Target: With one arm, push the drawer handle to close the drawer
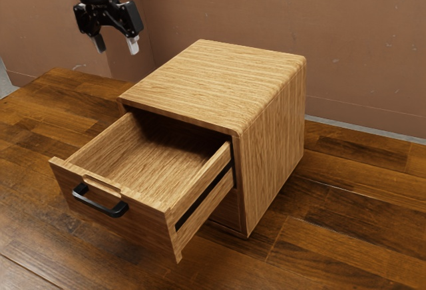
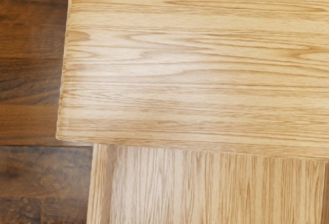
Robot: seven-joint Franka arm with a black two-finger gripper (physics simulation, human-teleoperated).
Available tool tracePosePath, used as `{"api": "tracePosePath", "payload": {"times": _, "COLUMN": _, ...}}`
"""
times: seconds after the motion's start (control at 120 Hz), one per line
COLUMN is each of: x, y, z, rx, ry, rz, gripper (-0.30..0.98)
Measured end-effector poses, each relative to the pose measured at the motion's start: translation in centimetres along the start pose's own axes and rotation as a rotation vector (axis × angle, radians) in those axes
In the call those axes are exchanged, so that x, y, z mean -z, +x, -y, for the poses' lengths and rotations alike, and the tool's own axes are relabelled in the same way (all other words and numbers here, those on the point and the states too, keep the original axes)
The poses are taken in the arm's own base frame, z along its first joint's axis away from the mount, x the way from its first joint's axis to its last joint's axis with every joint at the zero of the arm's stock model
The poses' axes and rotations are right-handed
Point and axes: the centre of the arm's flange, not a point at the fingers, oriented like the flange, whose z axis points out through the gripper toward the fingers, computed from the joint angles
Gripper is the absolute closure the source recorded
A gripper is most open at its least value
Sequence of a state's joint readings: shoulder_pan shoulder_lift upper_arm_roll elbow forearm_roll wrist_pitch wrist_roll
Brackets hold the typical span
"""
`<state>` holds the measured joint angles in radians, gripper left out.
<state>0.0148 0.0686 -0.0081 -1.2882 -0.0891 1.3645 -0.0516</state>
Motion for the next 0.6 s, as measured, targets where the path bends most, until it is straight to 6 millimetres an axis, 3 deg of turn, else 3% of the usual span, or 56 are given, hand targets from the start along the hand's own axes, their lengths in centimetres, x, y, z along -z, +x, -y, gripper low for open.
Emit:
{"api": "tracePosePath", "payload": {"times": 0.15, "x": 0.2, "y": -2.0, "z": 2.8, "rx": 0.083, "ry": 0.004, "rz": 0.014, "gripper": 0.00}}
{"api": "tracePosePath", "payload": {"times": 0.2, "x": 0.1, "y": -3.7, "z": 3.8, "rx": 0.113, "ry": 0.007, "rz": 0.015, "gripper": 0.00}}
{"api": "tracePosePath", "payload": {"times": 0.233, "x": -0.1, "y": -7.1, "z": 3.1, "rx": 0.116, "ry": 0.016, "rz": 0.013, "gripper": 0.00}}
{"api": "tracePosePath", "payload": {"times": 0.292, "x": -1.6, "y": -14.2, "z": -3.5, "rx": 0.013, "ry": 0.056, "rz": -0.002, "gripper": 0.00}}
{"api": "tracePosePath", "payload": {"times": 0.342, "x": -3.3, "y": -20.1, "z": -7.0, "rx": -0.032, "ry": 0.099, "rz": -0.034, "gripper": 0.02}}
{"api": "tracePosePath", "payload": {"times": 0.442, "x": -9.0, "y": -30.7, "z": -7.2, "rx": 0.007, "ry": 0.120, "rz": -0.093, "gripper": 0.12}}
{"api": "tracePosePath", "payload": {"times": 0.508, "x": -11.5, "y": -34.3, "z": -8.6, "rx": 0.015, "ry": 0.131, "rz": -0.110, "gripper": 0.21}}
{"api": "tracePosePath", "payload": {"times": 0.6, "x": -13.4, "y": -35.9, "z": -9.5, "rx": 0.046, "ry": 0.123, "rz": -0.070, "gripper": 0.34}}
